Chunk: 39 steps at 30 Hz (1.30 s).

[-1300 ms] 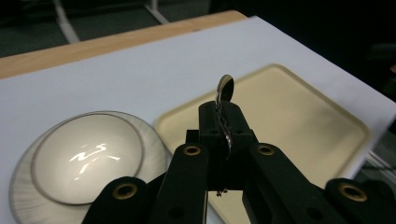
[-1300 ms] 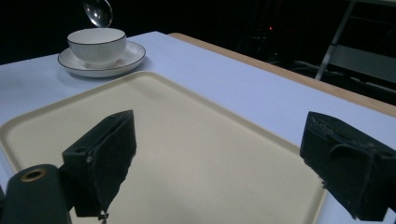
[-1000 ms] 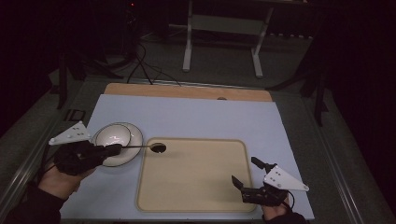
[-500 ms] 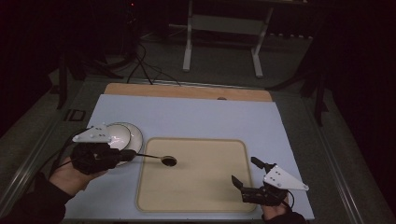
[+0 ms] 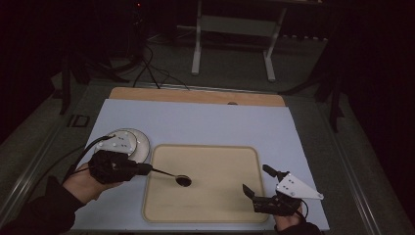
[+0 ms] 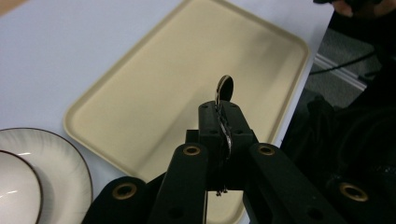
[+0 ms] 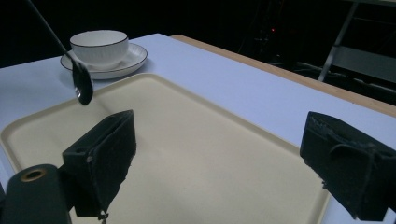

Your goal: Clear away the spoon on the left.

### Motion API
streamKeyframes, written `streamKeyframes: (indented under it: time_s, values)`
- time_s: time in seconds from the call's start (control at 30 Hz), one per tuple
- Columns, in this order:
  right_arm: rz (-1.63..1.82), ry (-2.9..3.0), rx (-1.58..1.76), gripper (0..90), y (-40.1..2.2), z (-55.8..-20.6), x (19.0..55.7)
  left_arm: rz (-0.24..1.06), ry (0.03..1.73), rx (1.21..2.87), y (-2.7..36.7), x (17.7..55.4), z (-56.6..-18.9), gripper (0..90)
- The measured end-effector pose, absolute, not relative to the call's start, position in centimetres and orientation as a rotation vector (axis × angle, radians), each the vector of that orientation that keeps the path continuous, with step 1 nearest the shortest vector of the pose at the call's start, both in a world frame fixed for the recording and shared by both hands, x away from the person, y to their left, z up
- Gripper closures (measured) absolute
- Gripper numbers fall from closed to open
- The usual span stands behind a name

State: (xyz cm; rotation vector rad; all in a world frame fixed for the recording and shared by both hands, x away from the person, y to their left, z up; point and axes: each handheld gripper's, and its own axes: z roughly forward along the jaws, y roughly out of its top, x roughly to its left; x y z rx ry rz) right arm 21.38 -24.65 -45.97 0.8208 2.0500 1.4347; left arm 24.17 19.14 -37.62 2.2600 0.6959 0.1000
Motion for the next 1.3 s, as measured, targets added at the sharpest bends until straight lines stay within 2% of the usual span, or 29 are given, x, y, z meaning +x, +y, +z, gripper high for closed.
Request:
streamKeyframes:
  time_s: [0.37,0.73,1.3]
  values:
    - [1.429,2.059,0.827,10.9,-24.6,-46.1,21.4,-0.015,0.698,2.337,17.7,24.8,-38.6,89.4]
    - [1.429,2.063,0.830,10.9,-24.7,-46.1,21.5,-0.077,0.654,2.446,15.9,25.2,-39.8,89.3]
    - [1.432,2.066,0.829,10.9,-24.9,-46.1,21.5,-0.143,0.671,2.491,14.3,27.0,-41.2,88.2]
